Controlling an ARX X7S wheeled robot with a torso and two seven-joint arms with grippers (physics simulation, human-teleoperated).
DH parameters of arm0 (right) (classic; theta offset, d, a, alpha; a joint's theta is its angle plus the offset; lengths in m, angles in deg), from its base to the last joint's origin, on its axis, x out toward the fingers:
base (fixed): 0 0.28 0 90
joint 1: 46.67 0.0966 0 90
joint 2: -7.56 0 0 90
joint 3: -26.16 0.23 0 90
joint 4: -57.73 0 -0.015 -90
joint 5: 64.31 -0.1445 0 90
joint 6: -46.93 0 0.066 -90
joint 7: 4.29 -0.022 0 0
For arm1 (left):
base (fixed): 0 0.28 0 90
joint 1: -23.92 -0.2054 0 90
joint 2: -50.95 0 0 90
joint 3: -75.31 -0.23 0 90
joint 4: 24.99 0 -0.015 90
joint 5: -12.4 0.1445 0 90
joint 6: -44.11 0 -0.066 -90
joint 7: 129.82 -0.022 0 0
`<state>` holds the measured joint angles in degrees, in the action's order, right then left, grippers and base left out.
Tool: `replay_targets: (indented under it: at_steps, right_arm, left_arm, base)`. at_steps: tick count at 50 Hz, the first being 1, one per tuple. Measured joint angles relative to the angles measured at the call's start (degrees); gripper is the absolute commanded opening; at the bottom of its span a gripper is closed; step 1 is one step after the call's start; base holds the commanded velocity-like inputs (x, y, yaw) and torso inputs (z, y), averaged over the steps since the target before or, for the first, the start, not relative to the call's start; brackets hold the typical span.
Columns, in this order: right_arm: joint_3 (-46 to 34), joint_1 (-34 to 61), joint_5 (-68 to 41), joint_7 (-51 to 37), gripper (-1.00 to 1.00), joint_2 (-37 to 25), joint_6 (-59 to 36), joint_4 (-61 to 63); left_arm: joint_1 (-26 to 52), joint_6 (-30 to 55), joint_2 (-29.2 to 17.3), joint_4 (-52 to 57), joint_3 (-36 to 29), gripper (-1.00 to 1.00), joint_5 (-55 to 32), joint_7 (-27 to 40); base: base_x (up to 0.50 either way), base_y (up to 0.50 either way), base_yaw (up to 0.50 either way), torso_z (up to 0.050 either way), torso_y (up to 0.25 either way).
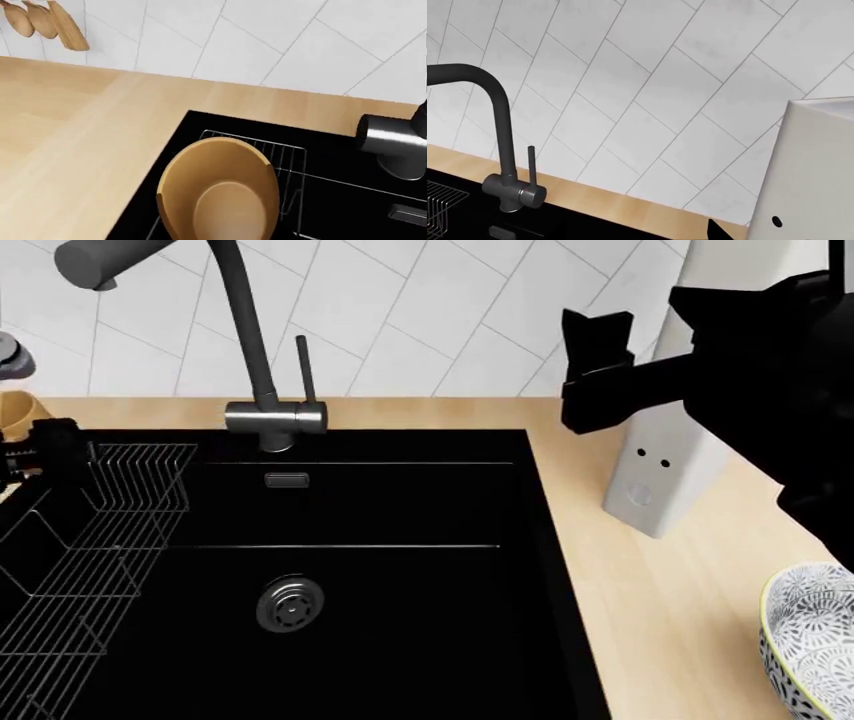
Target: Pick the cup and bowl from the sink and place them on the counter for drying.
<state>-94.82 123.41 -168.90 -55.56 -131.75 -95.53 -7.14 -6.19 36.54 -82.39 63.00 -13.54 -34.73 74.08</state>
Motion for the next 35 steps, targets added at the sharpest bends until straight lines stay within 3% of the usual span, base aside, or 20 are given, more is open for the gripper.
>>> replay_targets:
  at_steps: [21, 35]
  right_arm:
    - [0.26, -1.94, 1.27, 1.32, 1.0, -0.36, 1.09, 0.47]
    - [0.6, -3.49, 1.53, 1.45, 1.0, -0.84, 2.06, 1.49]
  left_arm:
    - [0.07, 2.66, -8.75, -2.6, 7.87, -1.0, 2.72, 7.14]
    - [-1.53, 1.01, -13.22, -7.4, 7.22, -1.0, 4.61, 6.68]
  base:
    - [0.0, 0.0, 0.0, 0.0, 0.0]
    - [0.0, 0.0, 0.0, 0.0, 0.001]
